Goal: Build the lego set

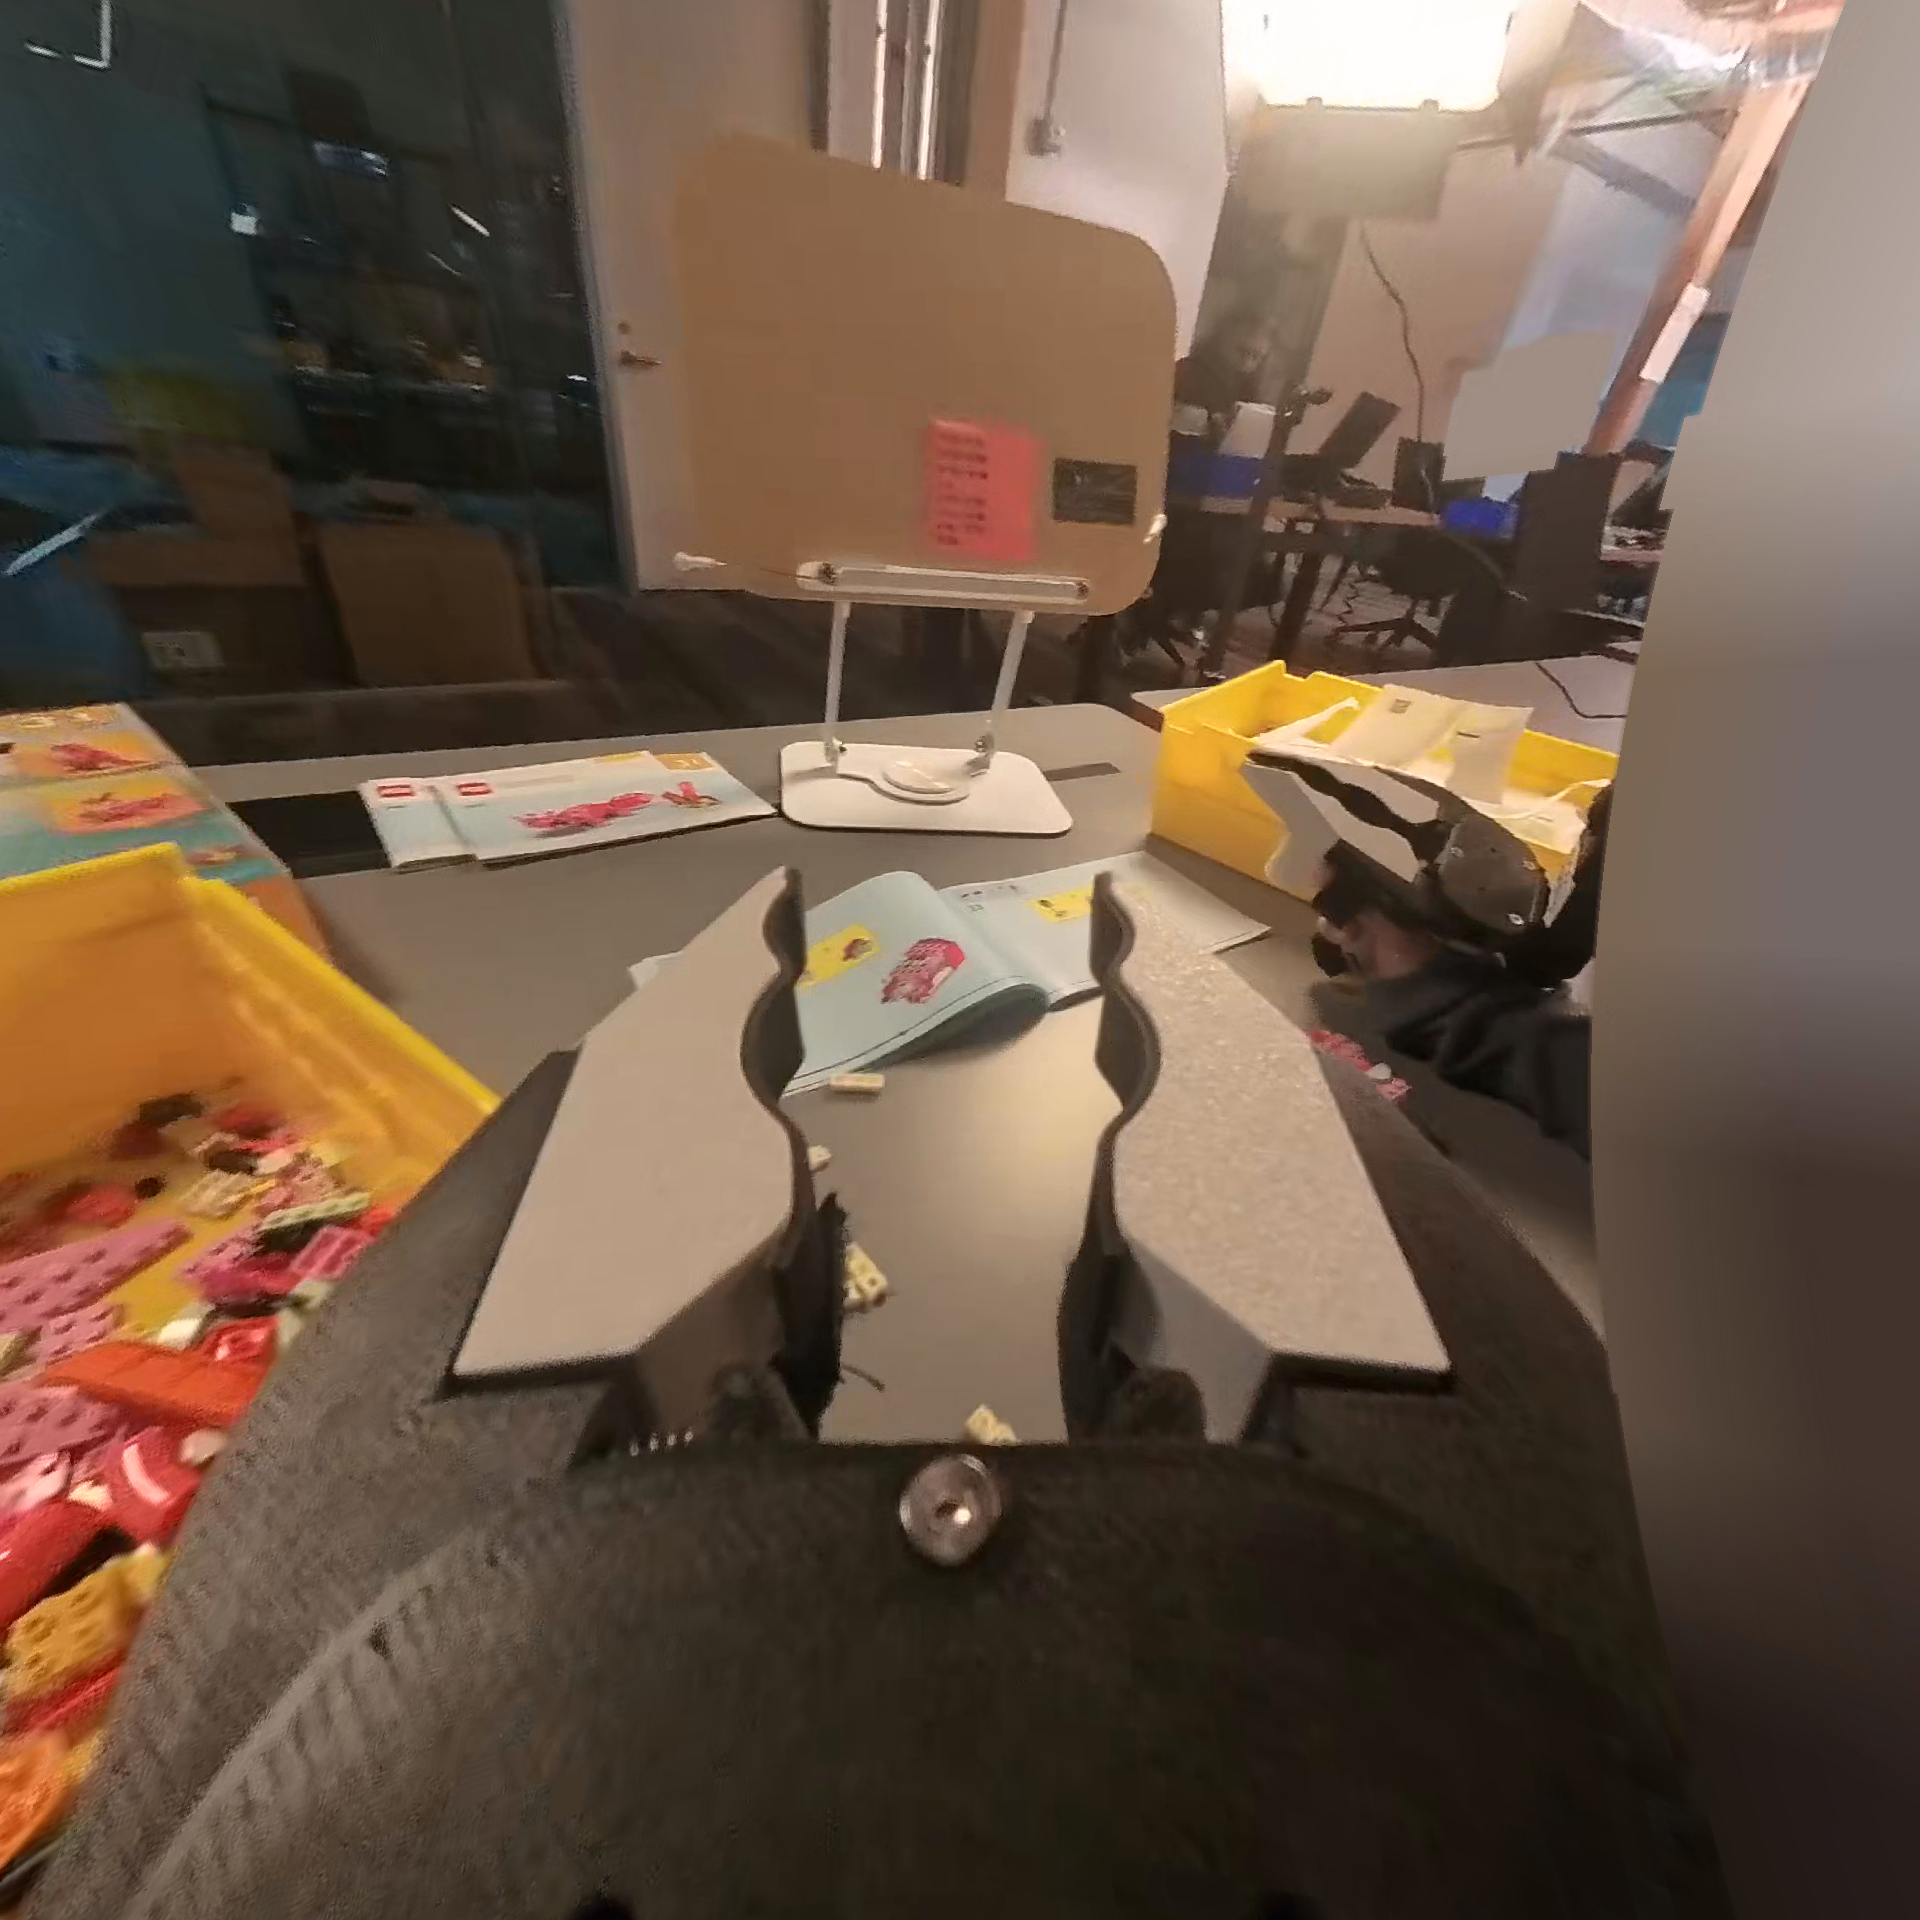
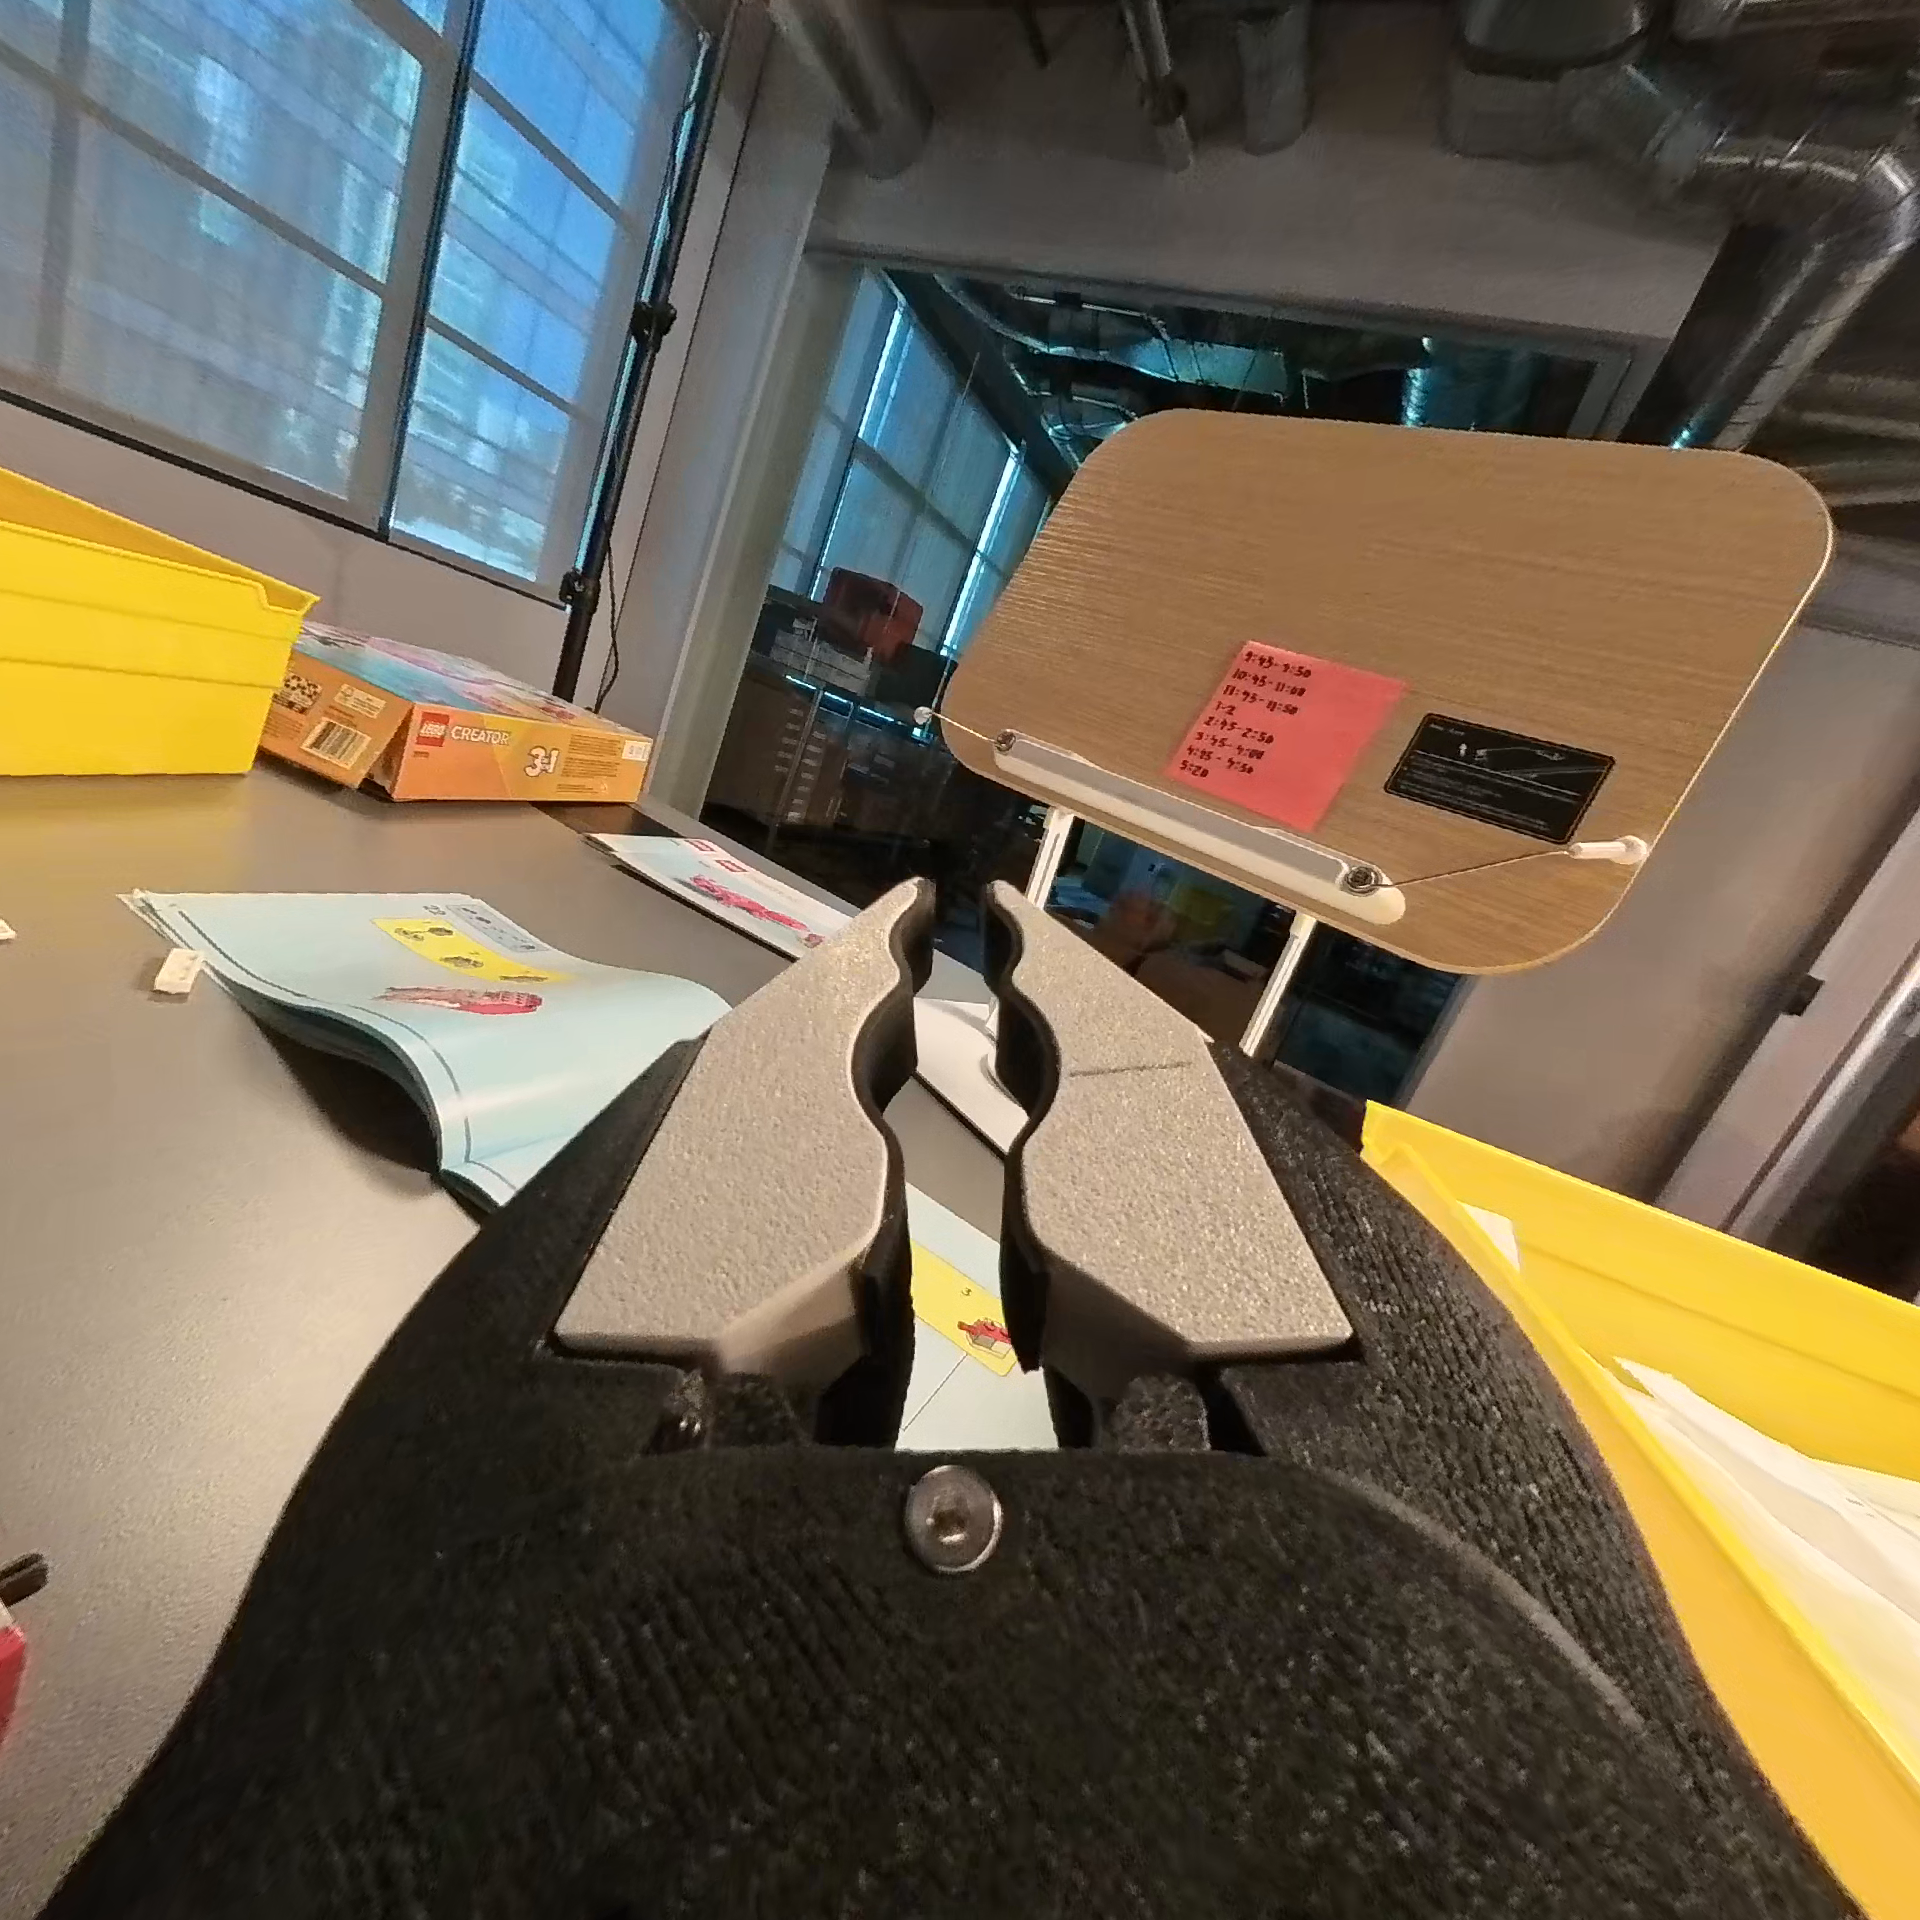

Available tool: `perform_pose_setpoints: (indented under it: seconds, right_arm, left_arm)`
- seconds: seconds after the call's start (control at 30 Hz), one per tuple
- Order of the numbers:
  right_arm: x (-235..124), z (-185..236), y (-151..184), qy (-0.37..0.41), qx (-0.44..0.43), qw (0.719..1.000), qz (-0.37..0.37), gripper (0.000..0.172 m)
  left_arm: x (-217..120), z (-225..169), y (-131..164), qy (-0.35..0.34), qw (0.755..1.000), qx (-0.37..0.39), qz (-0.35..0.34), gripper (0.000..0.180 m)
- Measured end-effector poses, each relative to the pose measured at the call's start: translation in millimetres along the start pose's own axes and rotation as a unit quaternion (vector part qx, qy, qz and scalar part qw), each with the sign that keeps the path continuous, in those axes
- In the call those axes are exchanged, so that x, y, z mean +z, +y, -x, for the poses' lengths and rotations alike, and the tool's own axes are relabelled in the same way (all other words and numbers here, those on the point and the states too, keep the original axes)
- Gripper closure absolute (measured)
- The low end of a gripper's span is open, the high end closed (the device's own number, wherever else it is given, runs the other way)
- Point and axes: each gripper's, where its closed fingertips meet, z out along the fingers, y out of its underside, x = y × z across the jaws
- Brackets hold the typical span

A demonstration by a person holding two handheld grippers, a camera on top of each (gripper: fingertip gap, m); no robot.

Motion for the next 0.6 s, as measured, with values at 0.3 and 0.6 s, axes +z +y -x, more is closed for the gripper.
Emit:
perform_pose_setpoints:
  seconds: [0.3, 0.6]
  right_arm:
    - [-1, -1, 1, 0.002, 0.0, 1.0, 0.003, 0.166]
    - [1, -10, 10, 0.024, -0.015, 0.999, 0.022, 0.166]
  left_arm:
    - [-41, 68, -24, -0.105, 0.994, 0.004, 0.014, 0.144]
    - [-34, 172, 9, -0.146, 0.958, -0.007, 0.246, 0.157]
